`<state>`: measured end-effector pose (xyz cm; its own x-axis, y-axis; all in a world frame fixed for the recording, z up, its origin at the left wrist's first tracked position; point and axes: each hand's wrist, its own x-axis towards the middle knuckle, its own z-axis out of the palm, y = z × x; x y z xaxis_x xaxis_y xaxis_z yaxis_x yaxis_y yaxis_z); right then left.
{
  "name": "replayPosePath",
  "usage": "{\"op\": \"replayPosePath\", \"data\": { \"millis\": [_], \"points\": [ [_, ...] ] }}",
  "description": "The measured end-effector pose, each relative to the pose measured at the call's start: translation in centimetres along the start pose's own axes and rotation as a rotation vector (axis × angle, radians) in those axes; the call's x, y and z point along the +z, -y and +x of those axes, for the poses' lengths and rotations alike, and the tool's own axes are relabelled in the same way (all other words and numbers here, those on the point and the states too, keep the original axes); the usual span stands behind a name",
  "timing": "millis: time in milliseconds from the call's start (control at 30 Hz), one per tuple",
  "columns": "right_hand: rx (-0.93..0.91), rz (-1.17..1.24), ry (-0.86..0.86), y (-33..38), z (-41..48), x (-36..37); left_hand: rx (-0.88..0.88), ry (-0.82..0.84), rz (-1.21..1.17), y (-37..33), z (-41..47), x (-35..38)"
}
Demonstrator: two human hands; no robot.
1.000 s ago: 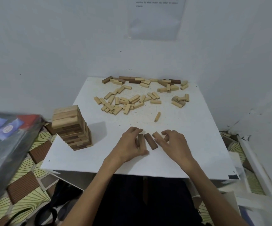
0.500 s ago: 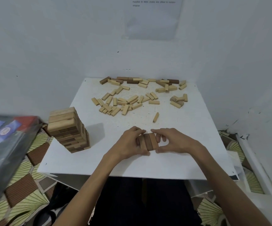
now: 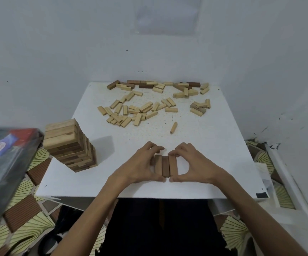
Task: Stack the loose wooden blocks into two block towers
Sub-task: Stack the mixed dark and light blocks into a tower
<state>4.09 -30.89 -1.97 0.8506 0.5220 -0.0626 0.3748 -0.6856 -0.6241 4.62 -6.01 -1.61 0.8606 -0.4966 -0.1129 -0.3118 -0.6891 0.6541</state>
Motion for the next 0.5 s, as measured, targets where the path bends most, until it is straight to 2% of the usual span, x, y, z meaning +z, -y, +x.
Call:
{"op": "replayPosePath", "data": {
  "millis": [200, 500],
  "points": [
    [-0.032, 0.002, -0.069, -0.7, 0.1, 0.6, 0.025, -0.081, 0.202, 0.9, -0.5, 0.1],
    [-0.106, -0.002, -0.205, -1.3, -0.1, 1.9, 0.058, -0.150, 0.133, 1.4, -0.3, 1.0]
  ]
}}
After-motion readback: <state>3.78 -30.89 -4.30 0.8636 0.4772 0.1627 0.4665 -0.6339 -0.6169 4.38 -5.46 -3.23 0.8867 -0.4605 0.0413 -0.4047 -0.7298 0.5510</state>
